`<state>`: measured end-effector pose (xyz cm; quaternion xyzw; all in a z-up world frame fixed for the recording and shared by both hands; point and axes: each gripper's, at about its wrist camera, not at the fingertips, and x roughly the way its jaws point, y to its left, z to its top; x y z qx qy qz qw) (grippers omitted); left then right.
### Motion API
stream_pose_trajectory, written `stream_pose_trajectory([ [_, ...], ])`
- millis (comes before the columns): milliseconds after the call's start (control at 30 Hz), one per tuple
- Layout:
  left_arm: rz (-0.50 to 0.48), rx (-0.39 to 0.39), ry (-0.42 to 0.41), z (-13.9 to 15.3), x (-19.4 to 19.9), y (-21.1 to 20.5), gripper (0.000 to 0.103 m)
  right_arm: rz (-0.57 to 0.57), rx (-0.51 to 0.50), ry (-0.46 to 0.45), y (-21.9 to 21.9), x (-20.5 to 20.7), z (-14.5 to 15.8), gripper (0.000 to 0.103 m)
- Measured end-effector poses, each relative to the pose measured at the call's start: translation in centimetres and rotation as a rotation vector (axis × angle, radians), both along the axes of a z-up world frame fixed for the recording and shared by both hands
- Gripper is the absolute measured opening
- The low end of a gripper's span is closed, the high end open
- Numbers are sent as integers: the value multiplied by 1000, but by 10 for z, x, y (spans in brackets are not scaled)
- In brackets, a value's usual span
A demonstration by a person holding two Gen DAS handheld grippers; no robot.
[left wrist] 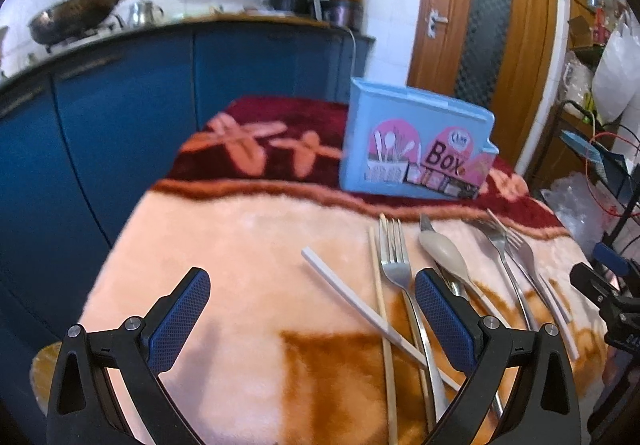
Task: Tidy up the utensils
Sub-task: 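Close the left tool on a white chopstick while the right tool grasps another white chopstick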
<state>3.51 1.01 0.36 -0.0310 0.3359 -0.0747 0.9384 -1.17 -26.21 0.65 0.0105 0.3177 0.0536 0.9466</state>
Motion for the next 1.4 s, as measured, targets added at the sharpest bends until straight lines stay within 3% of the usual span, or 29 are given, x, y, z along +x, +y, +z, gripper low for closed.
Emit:
stream_pose_trajectory([
  [333,-92,-12,226,-6,33,-6,55,62,7,198,-2,31,-1,60],
  [533,-116,-10,347,-10,52,-13,52,84,30,269,-3,46,0,47],
  [700,-128,-82,421,-15,66,-11,40,102,51,307,-2,59,1,38],
  [800,-130,-75,427,-14,71,-13,35,111,51,328,0,66,-1,33],
  [900,-139,-101,438,-14,73,-12,22,120,51,344,3,71,-2,30],
  [1133,-156,-188,415,-15,75,-6,15,125,25,377,10,84,-8,25],
  [1233,-161,-202,381,-9,73,-5,14,113,-1,389,14,91,-13,12],
  [1400,-168,-207,303,13,63,-3,12,110,0,354,14,86,-5,5],
])
